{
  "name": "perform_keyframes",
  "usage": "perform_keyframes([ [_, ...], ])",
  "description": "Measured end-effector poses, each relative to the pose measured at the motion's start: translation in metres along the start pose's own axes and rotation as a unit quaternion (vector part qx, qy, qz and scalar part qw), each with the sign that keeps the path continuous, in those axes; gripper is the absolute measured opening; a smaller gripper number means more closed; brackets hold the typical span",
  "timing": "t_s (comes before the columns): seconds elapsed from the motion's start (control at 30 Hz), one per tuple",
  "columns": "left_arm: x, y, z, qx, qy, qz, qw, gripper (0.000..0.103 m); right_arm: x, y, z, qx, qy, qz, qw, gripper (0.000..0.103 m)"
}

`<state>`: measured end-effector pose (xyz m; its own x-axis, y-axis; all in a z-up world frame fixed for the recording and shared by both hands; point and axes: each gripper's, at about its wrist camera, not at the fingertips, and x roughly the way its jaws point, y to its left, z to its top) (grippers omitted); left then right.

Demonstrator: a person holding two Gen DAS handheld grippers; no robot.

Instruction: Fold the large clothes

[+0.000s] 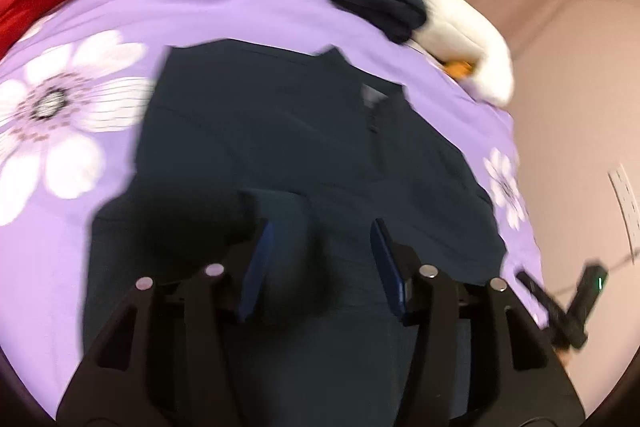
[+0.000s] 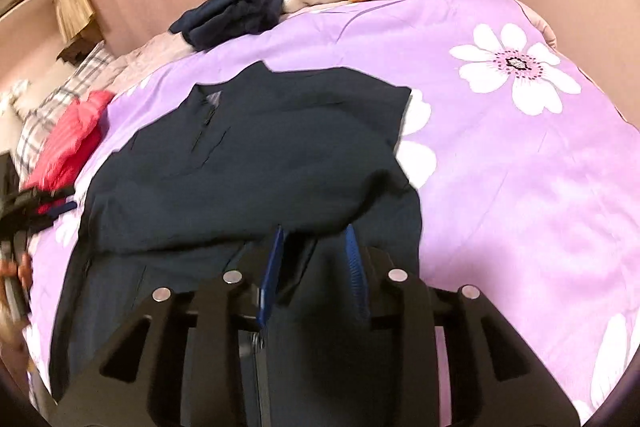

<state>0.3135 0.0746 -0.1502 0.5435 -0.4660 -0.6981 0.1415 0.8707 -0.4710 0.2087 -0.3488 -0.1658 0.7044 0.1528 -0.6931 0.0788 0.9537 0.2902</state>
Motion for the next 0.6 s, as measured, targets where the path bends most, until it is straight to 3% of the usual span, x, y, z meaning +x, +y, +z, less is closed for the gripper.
perform_keyframes([
  [0.1,0.018,-0.025,-0.005,0.028,0.018,-0.02,0.9993,0.053,0.016,0.007,0.023,-0.011,-0.007,0.005,1.0,0.048],
  [0.2,0.033,-0.037,-0.01,0.053,0.024,-0.011,0.9983,0.055,0.038,0.03,0.056,-0.053,0.003,0.028,0.998,0.059],
  [0.33,0.059,-0.016,-0.027,0.041,0.061,0.012,0.9972,0.054,0.076,0.071,0.093,-0.133,0.029,0.024,0.99,0.062],
  [0.47,0.051,0.001,-0.044,0.049,0.062,-0.008,0.9969,0.054,0.11,0.102,0.103,-0.216,0.058,0.007,0.975,0.062],
  [0.53,0.046,0.008,-0.047,0.051,0.068,0.002,0.9964,0.054,0.127,0.116,0.098,-0.279,0.077,-0.004,0.957,0.062],
  [0.6,0.043,0.018,-0.046,0.038,0.069,-0.012,0.9968,0.054,0.139,0.122,0.095,-0.32,0.088,-0.013,0.943,0.062],
])
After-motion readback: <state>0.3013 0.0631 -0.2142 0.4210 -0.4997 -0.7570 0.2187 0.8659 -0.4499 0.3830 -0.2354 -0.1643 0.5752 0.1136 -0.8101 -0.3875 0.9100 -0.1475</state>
